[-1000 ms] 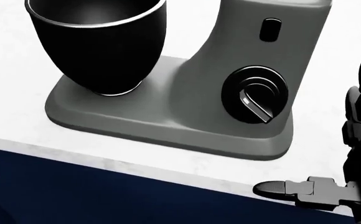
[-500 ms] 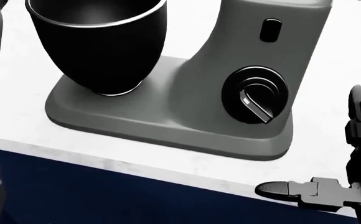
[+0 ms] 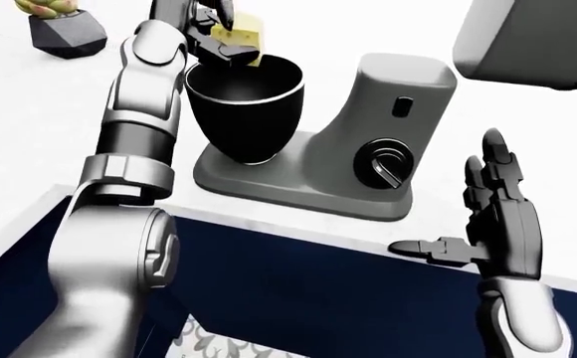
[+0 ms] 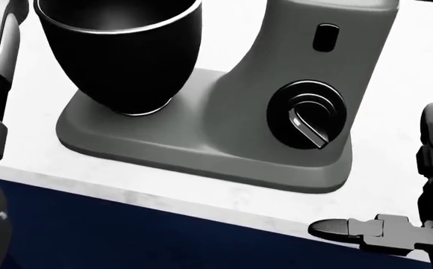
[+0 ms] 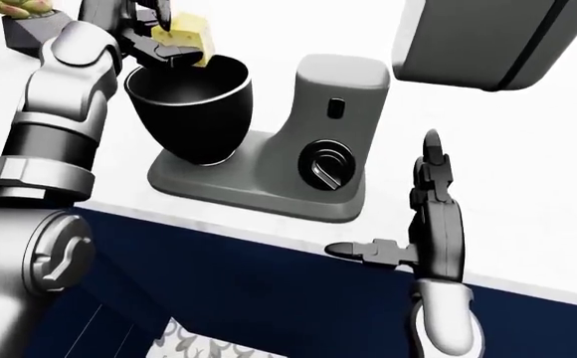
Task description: Place the cheese in the stand mixer bowl.
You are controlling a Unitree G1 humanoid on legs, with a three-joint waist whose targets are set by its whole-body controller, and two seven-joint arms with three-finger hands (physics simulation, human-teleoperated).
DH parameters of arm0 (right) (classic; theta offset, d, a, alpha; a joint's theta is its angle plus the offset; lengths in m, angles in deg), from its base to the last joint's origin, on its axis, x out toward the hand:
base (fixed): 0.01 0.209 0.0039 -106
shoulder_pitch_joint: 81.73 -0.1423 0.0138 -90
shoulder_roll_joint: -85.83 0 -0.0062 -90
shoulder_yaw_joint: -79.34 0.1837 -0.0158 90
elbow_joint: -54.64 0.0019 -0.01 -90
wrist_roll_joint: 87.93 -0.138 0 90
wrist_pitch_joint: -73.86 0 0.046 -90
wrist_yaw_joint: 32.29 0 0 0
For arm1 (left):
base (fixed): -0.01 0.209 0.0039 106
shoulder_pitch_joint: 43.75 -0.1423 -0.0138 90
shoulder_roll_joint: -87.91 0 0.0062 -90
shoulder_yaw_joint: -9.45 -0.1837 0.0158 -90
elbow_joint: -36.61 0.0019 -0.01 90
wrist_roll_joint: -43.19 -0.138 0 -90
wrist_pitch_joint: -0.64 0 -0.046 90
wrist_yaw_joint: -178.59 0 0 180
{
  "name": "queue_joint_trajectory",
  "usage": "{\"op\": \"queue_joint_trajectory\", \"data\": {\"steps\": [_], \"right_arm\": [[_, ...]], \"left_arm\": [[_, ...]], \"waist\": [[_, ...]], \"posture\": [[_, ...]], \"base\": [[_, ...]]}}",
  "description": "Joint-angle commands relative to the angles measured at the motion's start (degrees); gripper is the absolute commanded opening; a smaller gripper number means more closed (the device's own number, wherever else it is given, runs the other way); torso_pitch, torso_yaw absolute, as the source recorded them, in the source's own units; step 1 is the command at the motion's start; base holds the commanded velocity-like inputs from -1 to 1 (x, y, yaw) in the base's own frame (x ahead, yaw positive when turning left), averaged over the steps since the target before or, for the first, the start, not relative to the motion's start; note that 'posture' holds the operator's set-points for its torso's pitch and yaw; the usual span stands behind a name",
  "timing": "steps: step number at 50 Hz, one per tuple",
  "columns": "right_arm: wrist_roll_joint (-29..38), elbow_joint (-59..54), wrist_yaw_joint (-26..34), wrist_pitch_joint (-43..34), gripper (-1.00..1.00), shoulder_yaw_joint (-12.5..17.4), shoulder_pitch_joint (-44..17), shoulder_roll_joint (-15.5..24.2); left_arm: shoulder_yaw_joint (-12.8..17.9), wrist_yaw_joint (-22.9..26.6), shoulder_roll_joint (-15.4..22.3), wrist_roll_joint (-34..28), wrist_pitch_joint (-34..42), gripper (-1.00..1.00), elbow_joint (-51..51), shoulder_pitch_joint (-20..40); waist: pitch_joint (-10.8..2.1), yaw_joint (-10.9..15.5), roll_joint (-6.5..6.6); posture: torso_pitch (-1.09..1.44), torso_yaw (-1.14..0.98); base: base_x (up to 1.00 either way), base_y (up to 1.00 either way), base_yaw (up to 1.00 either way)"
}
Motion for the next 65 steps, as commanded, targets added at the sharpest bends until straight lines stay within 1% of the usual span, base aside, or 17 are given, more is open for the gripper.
{"op": "queue_joint_trajectory", "data": {"steps": [1,6,12,17,21,23,24,25,26,27,28,42,52,57,61,65], "right_arm": [[0.2,2.3,-0.2,1.5,1.00,0.0,-0.7,0.3],[0.1,2.0,-0.1,1.5,1.00,0.2,-0.9,0.3],[0.1,2.1,-0.1,1.5,1.00,0.2,-0.9,0.3],[-0.1,2.1,-0.1,1.6,1.00,0.4,-0.8,0.2],[-0.5,1.0,0.0,2.4,1.00,0.8,-1.0,0.4],[-0.5,0.9,0.0,2.6,1.00,0.6,-1.1,0.4],[-0.4,0.9,-0.1,2.6,1.00,0.4,-1.0,0.4],[-0.4,1.0,-0.2,2.6,1.00,0.3,-0.9,0.3],[-0.3,1.2,-0.2,2.5,1.00,0.3,-0.9,0.3],[-0.3,1.1,-0.2,2.6,1.00,0.2,-0.9,0.3],[-0.2,1.1,-0.3,2.6,1.00,0.0,-0.9,0.3],[0.5,2.0,-0.6,1.8,1.00,-0.7,-0.8,0.1],[0.3,2.0,-0.4,1.7,1.00,-0.5,-0.9,0.2],[0.2,1.5,-0.4,2.1,1.00,-0.4,-1.0,0.2],[0.2,1.5,-0.4,2.3,1.00,-0.4,-0.8,0.2],[0.1,1.2,-0.5,2.5,1.00,-0.4,-1.0,0.2]], "left_arm": [[0.4,-0.5,0.6,-0.1,-1.5,-1.00,-2.9,2.4],[0.1,-0.3,0.2,-1.3,-1.3,-1.00,-2.8,2.4],[0.6,-0.8,0.4,-1.5,-1.1,-1.00,-2.1,3.1],[0.4,-1.0,0.5,-1.8,-0.8,-1.00,-2.0,3.2],[0.4,-0.2,0.9,-1.9,0.2,-1.00,-2.6,3.2],[0.2,0.3,0.9,-2.3,1.3,-1.00,-3.5,2.3],[0.3,0.3,1.0,-2.3,1.1,-0.83,-3.3,2.3],[0.3,0.3,1.1,-2.5,0.9,-0.40,-2.9,2.2],[0.2,0.5,1.3,-2.8,1.0,0.42,-2.9,2.0],[0.3,0.6,1.5,-3.0,0.9,0.85,-2.8,1.9],[0.4,0.8,1.6,-3.0,1.0,1.00,-2.6,2.1],[0.9,1.0,2.6,-3.2,1.3,1.00,-2.9,2.0],[1.8,2.0,4.0,-1.5,5.1,1.00,-10.4,1.1],[2.3,1.6,4.8,-0.1,5.4,1.00,-11.6,0.8],[2.8,1.5,5.5,0.9,6.2,1.00,-14.3,-0.4],[3.6,1.5,5.9,3.1,9.7,1.00,-20.5,-3.2]], "waist": [[-1.57,0.0,0.06],[-1.59,0.0,0.08],[-1.62,0.0,0.06],[-1.59,-0.1,0.07],[-1.60,-0.1,0.09],[-1.61,-0.1,0.10],[-1.60,-0.1,0.12],[-1.59,-0.1,0.14],[-1.60,-0.1,0.15],[-1.62,-0.1,0.17],[-1.62,0.0,0.19],[-1.69,0.0,0.20],[-1.54,-0.1,0.29],[-1.49,-0.1,0.39],[-1.48,-0.1,0.49],[-1.42,-0.2,0.59]], "posture": [[0.00,0.00],[0.00,0.00],[0.00,0.00],[0.00,0.00],[0.00,0.00],[0.00,0.00],[0.00,0.00],[0.00,0.00],[0.00,0.00],[0.00,0.00],[0.00,0.00],[0.00,0.00],[0.00,0.00],[0.00,0.00],[0.00,0.00],[0.00,0.00]], "base": [[0.00,0.00,0.00],[0.00,0.00,0.00],[0.00,0.00,0.00],[0.00,0.00,0.00],[0.00,0.00,0.00],[0.00,0.00,0.00],[0.00,0.00,0.00],[0.00,0.00,0.00],[0.00,0.00,0.00],[0.00,0.00,0.00],[0.00,0.00,0.00],[0.00,0.00,0.00],[0.00,0.00,0.00],[0.00,0.00,0.00],[0.00,0.00,0.00],[0.00,0.00,0.00]]}}
